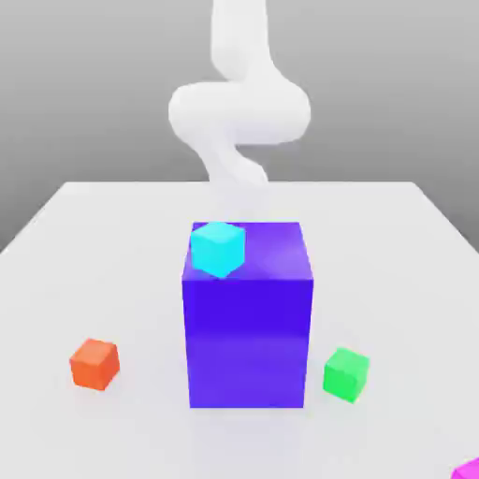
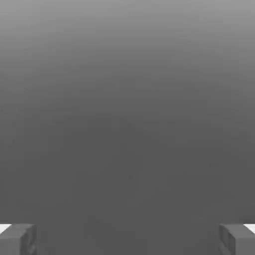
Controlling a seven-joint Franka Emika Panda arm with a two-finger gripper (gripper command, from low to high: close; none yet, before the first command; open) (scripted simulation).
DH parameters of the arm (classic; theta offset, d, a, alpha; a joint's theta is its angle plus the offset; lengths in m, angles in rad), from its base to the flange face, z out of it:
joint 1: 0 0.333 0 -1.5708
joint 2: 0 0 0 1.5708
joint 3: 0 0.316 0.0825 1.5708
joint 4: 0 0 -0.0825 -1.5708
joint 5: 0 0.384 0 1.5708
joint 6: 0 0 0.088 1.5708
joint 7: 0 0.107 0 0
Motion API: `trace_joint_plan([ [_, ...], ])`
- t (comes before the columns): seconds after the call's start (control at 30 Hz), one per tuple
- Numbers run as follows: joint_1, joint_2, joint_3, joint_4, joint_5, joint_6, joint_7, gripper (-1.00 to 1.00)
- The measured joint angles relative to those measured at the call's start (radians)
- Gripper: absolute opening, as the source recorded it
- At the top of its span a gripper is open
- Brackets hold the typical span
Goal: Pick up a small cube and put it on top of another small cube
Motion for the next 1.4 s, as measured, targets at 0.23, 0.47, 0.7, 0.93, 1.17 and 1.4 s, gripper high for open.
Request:
trace_joint_plan([
  [0.23,0.006,0.259,0.087,0.05,-0.044,0.045,0.042,0.0],
  [0.47,0.026,0.513,0.162,0.099,-0.107,0.088,0.097,0.0],
  [0.7,0.088,0.768,0.205,0.149,-0.176,0.131,0.156,0.0],
  [0.93,0.15,1.019,0.227,0.197,-0.218,0.176,0.197,0.0],
  [1.17,0.219,1.267,0.229,0.248,-0.244,0.252,0.226,0.0],
  [1.4,0.245,1.36,0.198,0.271,-0.272,0.318,0.245,-1.0],
])
